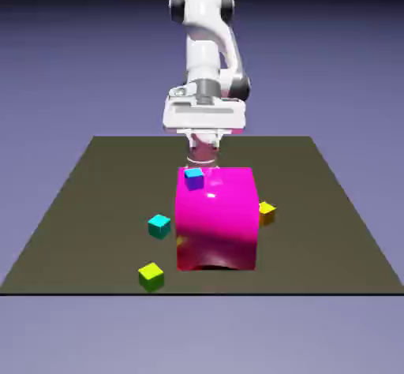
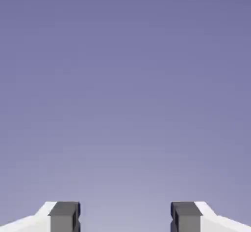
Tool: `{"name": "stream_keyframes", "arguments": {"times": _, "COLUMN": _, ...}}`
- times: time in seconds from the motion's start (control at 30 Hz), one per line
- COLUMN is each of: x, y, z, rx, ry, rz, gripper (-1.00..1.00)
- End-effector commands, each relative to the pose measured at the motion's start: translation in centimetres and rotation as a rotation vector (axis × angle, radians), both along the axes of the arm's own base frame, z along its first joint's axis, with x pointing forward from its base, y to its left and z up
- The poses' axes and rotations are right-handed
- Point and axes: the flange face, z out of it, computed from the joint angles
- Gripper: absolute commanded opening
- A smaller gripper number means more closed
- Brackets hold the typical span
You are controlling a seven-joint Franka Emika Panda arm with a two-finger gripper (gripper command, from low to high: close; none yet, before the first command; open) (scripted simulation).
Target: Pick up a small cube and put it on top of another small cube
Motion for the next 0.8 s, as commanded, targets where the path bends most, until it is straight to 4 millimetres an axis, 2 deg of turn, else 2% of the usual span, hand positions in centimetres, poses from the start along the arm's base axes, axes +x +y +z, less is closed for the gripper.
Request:
{"name": "stream_keyframes", "arguments": {"times": 0.0, "x": 1.0, "y": -0.7, "z": -0.3, "rx": 0.021, "ry": 0.041, "rz": -0.025, "gripper": 0.0}}
{"name": "stream_keyframes", "arguments": {"times": 0.17, "x": 5.8, "y": -4.2, "z": -2.5, "rx": 0.127, "ry": 0.244, "rz": -0.146, "gripper": 0.0}}
{"name": "stream_keyframes", "arguments": {"times": 0.37, "x": 10.5, "y": -8.6, "z": -6.1, "rx": 0.253, "ry": 0.478, "rz": -0.283, "gripper": 0.0}}
{"name": "stream_keyframes", "arguments": {"times": 0.57, "x": 14.1, "y": -12.9, "z": -10.5, "rx": 0.376, "ry": 0.7, "rz": -0.406, "gripper": 0.0}}
{"name": "stream_keyframes", "arguments": {"times": 0.77, "x": 16.7, "y": -16.6, "z": -15.3, "rx": 0.49, "ry": 0.91, "rz": -0.51, "gripper": 0.0}}
